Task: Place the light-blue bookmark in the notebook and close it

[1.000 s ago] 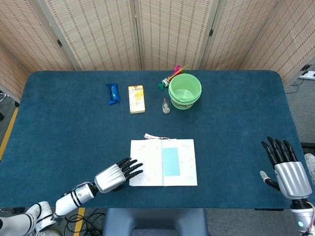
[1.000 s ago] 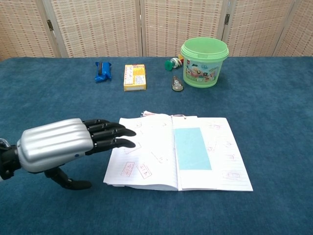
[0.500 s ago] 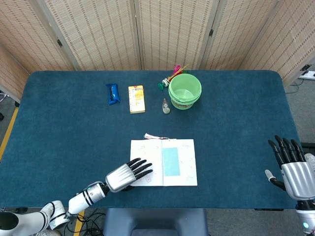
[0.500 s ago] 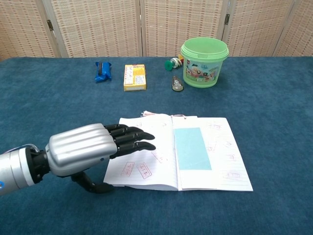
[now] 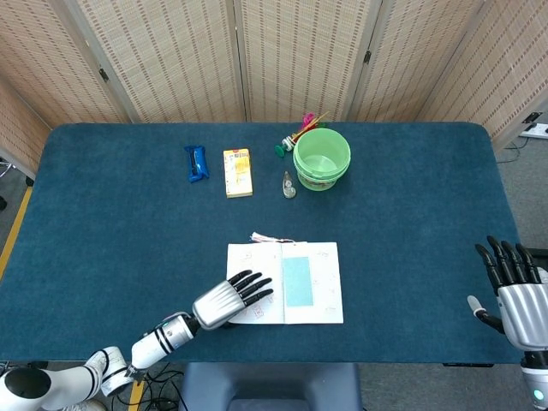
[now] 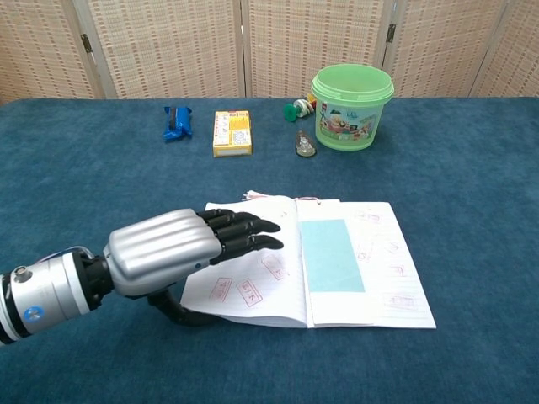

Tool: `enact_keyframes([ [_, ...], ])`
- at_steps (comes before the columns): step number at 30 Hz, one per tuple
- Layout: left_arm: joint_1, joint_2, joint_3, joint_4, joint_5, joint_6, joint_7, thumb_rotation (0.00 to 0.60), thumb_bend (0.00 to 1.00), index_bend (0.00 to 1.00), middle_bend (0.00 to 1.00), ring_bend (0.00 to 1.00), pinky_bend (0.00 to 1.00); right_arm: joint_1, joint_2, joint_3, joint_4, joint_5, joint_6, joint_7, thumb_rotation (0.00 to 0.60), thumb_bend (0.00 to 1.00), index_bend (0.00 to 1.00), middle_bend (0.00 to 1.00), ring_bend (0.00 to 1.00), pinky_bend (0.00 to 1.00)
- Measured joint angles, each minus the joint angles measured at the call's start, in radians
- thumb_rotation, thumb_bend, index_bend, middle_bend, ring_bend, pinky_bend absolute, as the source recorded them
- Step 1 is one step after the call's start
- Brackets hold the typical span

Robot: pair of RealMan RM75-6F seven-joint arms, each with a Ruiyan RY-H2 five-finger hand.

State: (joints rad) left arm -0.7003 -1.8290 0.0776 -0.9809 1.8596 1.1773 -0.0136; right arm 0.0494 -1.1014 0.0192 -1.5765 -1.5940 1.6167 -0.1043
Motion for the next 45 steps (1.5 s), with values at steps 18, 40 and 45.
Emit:
enact_keyframes([
  [18,-0.021,-0.119,-0.001,0.194,-0.018,0.1,-0.179,0.6,0.29,0.4,0.16,0.09,0.15,-0.012,-0.002,0.009,0.013,0.011,-0.017,0.018,0.6,0.18,0.0,0.0,0.0,0.0],
  [40,-0.057,-0.176,-0.015,0.286,-0.046,0.165,-0.235,0.6,0.51,0.6,0.25,0.13,0.15,0.003,-0.002,-0.001,0.03,-0.01,-0.067,0.027,0.6,0.15,0.0,0.0,0.0,0.0],
  [45,-0.051,-0.155,-0.012,0.278,-0.049,0.193,-0.237,0.6,0.51,0.61,0.25,0.13,0.15,0.002,0.002,0.006,0.031,-0.018,-0.052,0.029,0.6,0.15,0.0,0.0,0.0,0.0],
])
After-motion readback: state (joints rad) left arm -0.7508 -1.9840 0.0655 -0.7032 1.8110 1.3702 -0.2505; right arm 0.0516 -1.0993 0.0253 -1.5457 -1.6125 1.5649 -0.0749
